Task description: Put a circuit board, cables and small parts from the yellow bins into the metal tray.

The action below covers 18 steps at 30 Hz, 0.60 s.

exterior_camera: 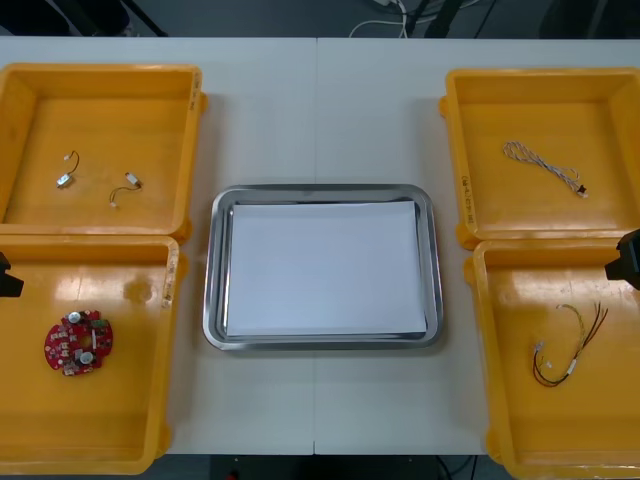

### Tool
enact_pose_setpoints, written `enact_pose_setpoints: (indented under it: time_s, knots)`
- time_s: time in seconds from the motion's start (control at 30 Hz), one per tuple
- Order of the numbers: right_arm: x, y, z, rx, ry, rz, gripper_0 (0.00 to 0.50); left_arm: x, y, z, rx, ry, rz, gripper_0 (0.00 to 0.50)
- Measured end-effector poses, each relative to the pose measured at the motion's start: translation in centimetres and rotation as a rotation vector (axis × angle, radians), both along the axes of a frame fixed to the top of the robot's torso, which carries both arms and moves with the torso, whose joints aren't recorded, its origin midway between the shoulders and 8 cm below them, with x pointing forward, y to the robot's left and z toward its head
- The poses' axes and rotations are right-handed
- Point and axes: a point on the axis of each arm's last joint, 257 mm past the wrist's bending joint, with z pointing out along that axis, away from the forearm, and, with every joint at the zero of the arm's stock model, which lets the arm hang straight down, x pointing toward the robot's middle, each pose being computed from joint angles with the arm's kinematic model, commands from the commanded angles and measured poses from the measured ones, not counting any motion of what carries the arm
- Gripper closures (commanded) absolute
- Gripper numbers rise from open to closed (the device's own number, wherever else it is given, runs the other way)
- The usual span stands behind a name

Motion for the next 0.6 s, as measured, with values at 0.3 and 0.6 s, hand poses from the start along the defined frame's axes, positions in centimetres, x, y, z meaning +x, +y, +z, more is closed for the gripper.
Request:
enact_pose_setpoints:
  time_s: [0.3,0.6]
  knots:
    - [0.0,0.0,0.0,0.0,0.0,0.0,0.0,0.0,0.0,0.0,0.0,0.0,0.0,0.0]
    - [0.0,0.0,0.0,0.0,0.0,0.0,0.0,0.0,0.0,0.0,0.0,0.0,0.0,0.0]
